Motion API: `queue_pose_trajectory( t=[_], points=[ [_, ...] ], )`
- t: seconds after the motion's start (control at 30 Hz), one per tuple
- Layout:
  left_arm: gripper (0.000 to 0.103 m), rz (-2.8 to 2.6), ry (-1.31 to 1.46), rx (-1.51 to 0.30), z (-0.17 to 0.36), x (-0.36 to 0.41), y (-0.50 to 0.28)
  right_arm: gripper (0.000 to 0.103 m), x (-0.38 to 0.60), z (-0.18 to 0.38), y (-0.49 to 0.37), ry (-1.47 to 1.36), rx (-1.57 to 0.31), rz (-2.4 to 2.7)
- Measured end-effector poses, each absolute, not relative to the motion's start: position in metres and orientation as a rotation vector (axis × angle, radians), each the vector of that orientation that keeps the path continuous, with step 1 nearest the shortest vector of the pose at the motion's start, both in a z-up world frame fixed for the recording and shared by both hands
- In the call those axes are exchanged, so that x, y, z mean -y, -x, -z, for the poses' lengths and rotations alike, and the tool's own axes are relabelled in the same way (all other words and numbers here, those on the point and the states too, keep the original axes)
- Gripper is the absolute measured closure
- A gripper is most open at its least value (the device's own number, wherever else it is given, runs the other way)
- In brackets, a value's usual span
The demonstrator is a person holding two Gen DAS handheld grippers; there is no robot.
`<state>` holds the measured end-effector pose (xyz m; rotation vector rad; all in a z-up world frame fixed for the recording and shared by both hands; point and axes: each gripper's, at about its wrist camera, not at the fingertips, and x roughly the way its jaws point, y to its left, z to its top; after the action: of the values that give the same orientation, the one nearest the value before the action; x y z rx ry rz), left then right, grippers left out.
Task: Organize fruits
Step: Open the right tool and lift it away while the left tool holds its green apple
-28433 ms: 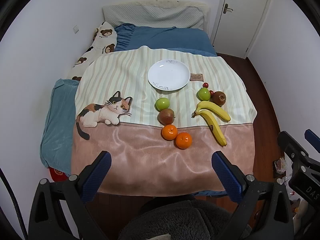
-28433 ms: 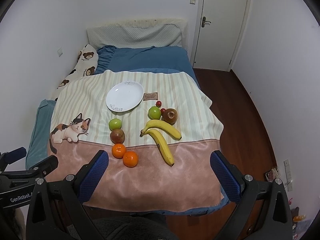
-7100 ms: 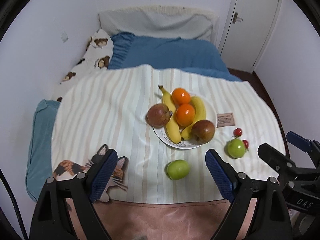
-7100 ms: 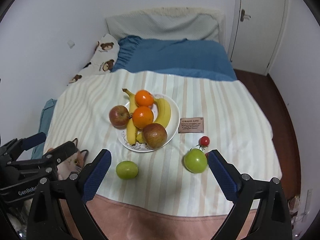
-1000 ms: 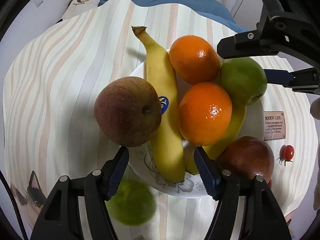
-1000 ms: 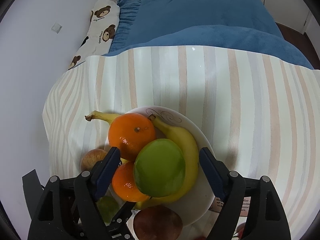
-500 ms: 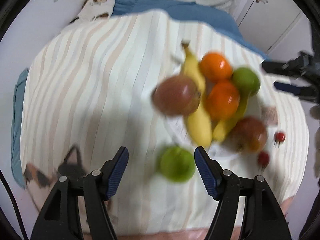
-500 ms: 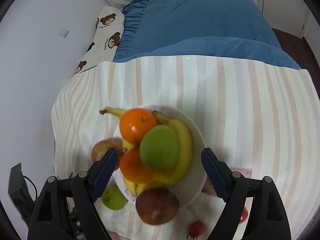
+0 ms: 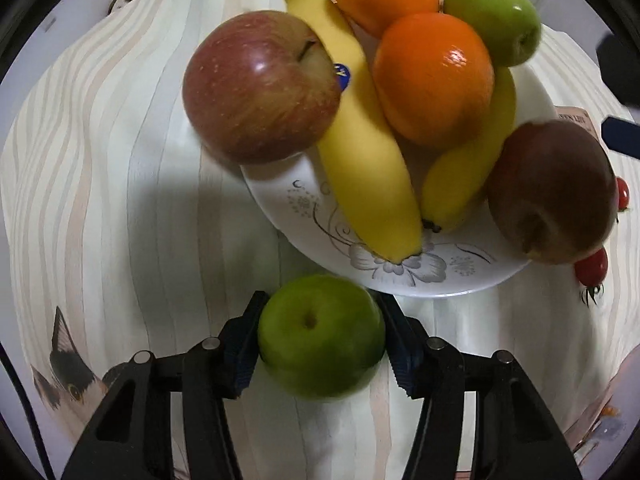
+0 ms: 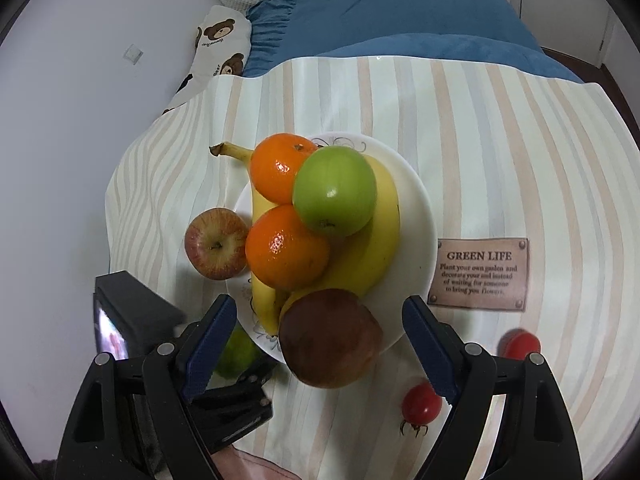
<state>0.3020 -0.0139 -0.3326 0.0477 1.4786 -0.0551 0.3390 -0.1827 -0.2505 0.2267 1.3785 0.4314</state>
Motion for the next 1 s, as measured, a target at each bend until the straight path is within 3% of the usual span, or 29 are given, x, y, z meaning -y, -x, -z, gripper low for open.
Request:
queue_pose_trajectory(
  t=[0.4, 1.0],
  points=[
    [0.051, 0.068, 0.18, -1.338, 0.264, -0.02, -0.3, 0.016, 0.188, 0.235, -0.352, -0.231, -1.339, -0.431],
    [0.047, 0.134, 0.222, -1.388, 0.285, 0.003, -0.321, 0.016, 0.193, 0.249, -0.385, -0.193, -1.353, -0.371]
  ],
)
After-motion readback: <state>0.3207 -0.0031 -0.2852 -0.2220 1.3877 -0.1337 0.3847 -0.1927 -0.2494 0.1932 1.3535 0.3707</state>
